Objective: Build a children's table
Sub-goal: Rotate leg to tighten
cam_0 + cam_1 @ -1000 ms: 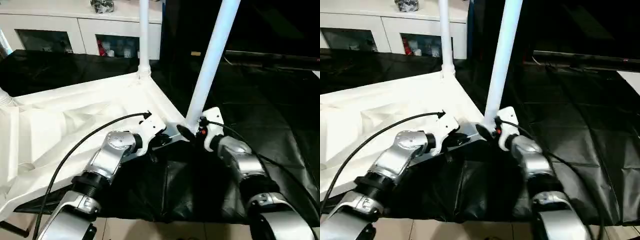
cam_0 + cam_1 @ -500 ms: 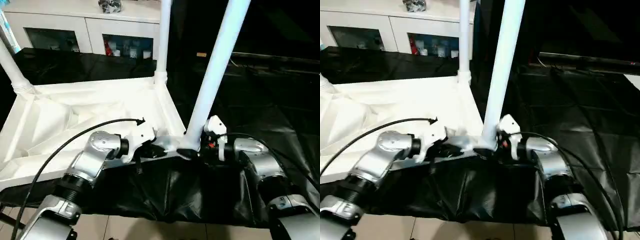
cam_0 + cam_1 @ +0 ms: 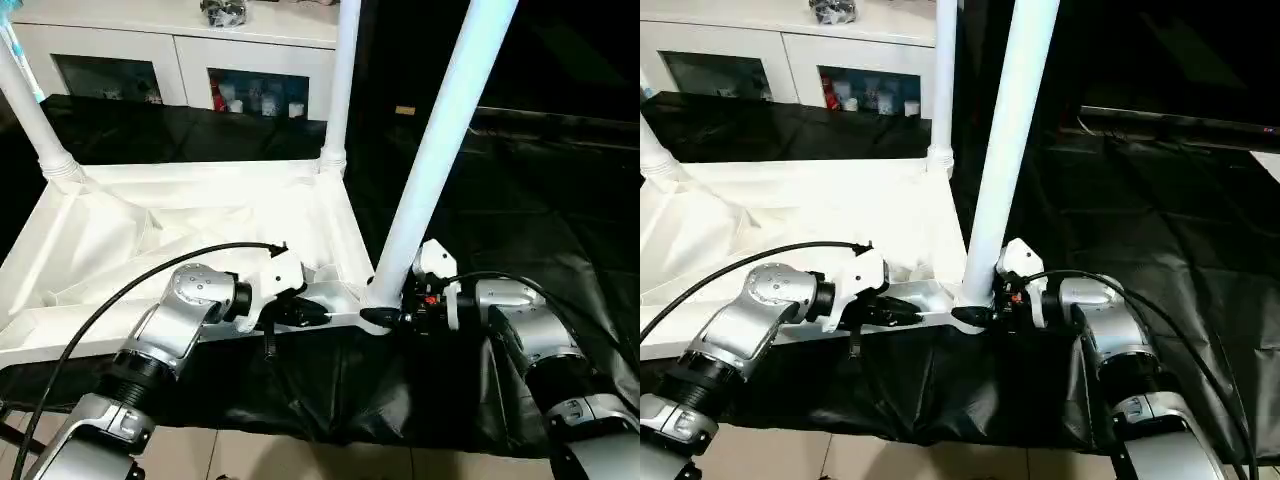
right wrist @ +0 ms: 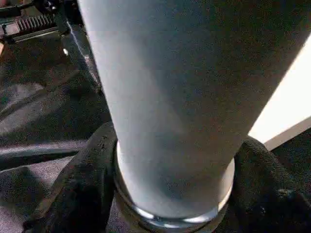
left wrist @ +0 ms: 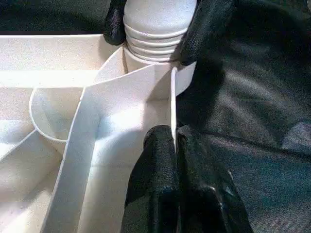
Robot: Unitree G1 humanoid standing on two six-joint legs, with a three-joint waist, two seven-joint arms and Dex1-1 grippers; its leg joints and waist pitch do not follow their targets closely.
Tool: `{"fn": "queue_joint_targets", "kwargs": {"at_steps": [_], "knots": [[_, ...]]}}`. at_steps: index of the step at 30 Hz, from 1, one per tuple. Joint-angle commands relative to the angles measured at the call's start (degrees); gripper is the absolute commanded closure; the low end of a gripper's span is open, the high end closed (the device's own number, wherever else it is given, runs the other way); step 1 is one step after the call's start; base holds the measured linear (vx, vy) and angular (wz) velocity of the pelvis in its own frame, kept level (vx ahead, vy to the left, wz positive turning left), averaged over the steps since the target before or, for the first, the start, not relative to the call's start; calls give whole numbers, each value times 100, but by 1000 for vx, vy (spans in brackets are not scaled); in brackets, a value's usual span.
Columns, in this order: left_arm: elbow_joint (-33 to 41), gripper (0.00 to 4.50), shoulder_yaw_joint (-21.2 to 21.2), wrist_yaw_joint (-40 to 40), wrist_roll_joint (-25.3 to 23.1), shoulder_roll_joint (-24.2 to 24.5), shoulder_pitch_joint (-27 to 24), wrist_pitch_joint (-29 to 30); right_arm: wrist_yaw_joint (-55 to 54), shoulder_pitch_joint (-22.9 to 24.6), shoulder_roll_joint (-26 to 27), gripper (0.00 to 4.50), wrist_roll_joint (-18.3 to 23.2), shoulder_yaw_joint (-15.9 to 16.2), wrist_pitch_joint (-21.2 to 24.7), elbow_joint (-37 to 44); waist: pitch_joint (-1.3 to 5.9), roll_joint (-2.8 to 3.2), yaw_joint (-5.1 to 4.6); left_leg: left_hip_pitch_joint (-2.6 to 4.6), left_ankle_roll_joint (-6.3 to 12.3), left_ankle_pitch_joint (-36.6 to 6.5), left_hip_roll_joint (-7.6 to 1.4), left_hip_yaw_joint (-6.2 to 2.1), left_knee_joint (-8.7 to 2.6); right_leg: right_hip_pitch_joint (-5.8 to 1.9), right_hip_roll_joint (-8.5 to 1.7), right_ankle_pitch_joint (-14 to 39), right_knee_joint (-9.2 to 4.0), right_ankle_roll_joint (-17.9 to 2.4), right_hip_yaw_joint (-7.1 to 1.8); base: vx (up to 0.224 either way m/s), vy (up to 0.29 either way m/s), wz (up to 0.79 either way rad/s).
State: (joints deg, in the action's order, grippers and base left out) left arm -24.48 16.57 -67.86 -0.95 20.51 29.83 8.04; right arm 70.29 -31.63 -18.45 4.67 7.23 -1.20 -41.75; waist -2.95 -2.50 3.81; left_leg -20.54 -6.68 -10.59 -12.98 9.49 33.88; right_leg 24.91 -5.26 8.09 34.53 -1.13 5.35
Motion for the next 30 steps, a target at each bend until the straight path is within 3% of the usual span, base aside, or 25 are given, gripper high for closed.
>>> {"fn": "queue_joint_targets", "kwargs": {"at_steps": [1,4,6,10,13,15,17,21,24,26,30], "knots": [[163,450,5,419,21,-297,155,11,-638,21,438,174,-45,87,128,-121,393,7,-22,-23,383,-1099,-2,90,-376,-403,-207,1670,-382,-1097,-244,0,0,0],[-118,450,-146,1263,-123,-690,370,233,-2092,-178,902,175,-164,-210,282,-577,375,27,-86,-10,154,-1395,40,72,-393,-402,-204,2353,-467,-839,-213,0,0,0],[-184,450,-173,1524,-171,-834,432,297,-2439,-264,1081,176,-89,-344,352,-692,376,30,-113,17,102,-1550,52,58,-383,-379,-202,2685,-507,-714,-195,0,0,0],[-406,450,-274,2251,-271,-1226,596,443,-3316,-506,1544,176,3,-566,416,-981,392,20,-136,8,170,-1545,65,61,-372,-367,-195,2677,-525,-664,-185,0,0,0],[-565,450,-298,2635,-325,-1464,721,393,-3508,-580,1841,176,-114,-422,317,-999,408,51,-129,-5,201,-1480,55,60,-374,-373,-192,2393,-503,-729,-191,0,0,0],[-573,450,-282,2634,-353,-1484,730,350,-3359,-575,1902,176,-171,-364,209,-957,416,48,-118,-19,246,-1430,47,61,-376,-385,-192,2139,-468,-816,-198,0,0,0],[-560,450,-255,2575,-383,-1466,721,313,-3294,-584,1905,120,-181,-363,157,-945,417,61,-116,-18,286,-1394,41,67,-376,-392,-191,1877,-441,-951,-209,0,0,0],[-318,450,-196,2134,-281,-1262,562,164,-3035,-606,1677,100,-70,-488,163,-898,407,49,-119,-17,325,-1511,47,71,-375,-396,-201,2084,-461,-935,-204,0,0,0],[-210,450,-174,1946,-221,-1184,498,109,-2925,-586,1569,53,-42,-501,133,-854,400,32,-136,-29,339,-1461,33,68,-378,-394,-214,2137,-462,-907,-211,0,0,0],[-33,450,-140,1624,-129,-1030,395,23,-2718,-515,1367,47,-62,-450,36,-734,401,-4,-141,-33,356,-1430,27,70,-378,-401,-218,2115,-457,-923,-213,0,0,0],[169,450,-78,1086,-7,-733,242,-120,-2112,-379,1030,36,-34,-380,-56,-501,411,27,-127,-29,433,-1296,10,78,-373,-397,-212,1741,-408,-1075,-233,0,0,0]]}}
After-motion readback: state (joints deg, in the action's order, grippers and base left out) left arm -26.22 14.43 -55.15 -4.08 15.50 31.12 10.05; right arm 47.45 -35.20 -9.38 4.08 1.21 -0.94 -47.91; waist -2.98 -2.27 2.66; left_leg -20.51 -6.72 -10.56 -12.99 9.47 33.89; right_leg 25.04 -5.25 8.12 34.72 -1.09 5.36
